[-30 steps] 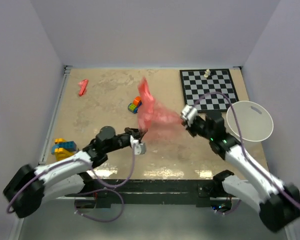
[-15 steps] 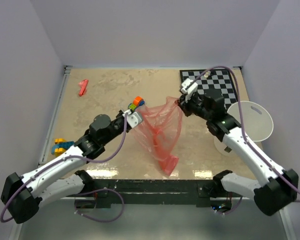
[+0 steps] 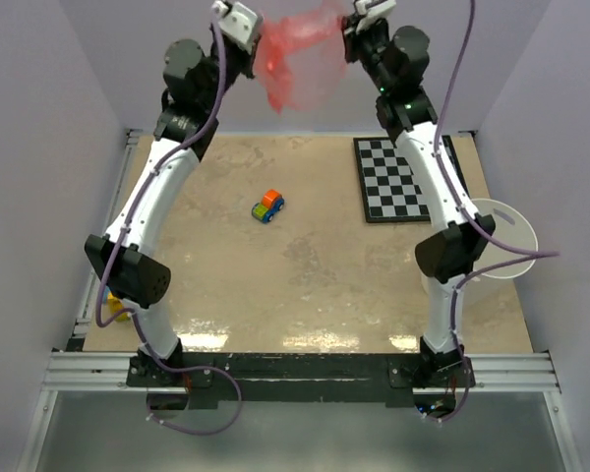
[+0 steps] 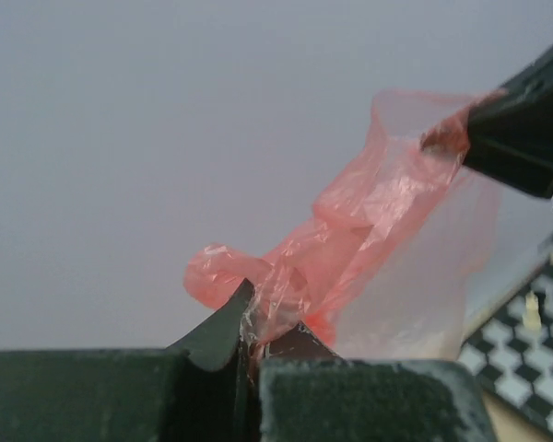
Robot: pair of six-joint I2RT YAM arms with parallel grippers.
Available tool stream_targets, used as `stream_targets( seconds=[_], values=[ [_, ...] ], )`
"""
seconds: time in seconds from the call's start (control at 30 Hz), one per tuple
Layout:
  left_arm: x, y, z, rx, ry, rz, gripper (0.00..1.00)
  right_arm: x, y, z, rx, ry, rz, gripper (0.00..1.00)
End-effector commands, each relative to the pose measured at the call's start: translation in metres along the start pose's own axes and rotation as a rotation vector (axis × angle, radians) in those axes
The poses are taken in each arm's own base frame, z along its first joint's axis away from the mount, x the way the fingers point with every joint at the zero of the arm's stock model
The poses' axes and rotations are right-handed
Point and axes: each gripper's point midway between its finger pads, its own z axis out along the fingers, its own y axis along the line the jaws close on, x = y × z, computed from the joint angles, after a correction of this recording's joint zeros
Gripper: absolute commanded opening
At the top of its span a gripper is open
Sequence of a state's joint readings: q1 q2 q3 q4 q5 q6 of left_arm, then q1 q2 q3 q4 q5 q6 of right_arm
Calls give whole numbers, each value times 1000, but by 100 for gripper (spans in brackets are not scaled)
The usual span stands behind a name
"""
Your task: Put the trash bags into the trash bin
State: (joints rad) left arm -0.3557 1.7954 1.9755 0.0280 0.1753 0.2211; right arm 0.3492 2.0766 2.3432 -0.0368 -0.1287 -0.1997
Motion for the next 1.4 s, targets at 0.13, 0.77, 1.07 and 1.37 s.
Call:
stream_targets(
  seconds=[0.13, 0.77, 1.07, 1.37],
  values=[
    [-230, -58, -78, -87, -809, 553, 0, -294, 24, -195, 82, -988, -216, 0],
    [82, -231, -231, 529, -231, 510, 0, 45, 135, -348, -442, 32, -280, 0],
    [129, -179, -223, 267, 226, 155, 0, 97, 106, -270, -195, 327, -59, 0],
    [152, -97, -202, 119, 335, 84, 0, 143, 21, -185, 99, 459, -108, 0]
  ],
)
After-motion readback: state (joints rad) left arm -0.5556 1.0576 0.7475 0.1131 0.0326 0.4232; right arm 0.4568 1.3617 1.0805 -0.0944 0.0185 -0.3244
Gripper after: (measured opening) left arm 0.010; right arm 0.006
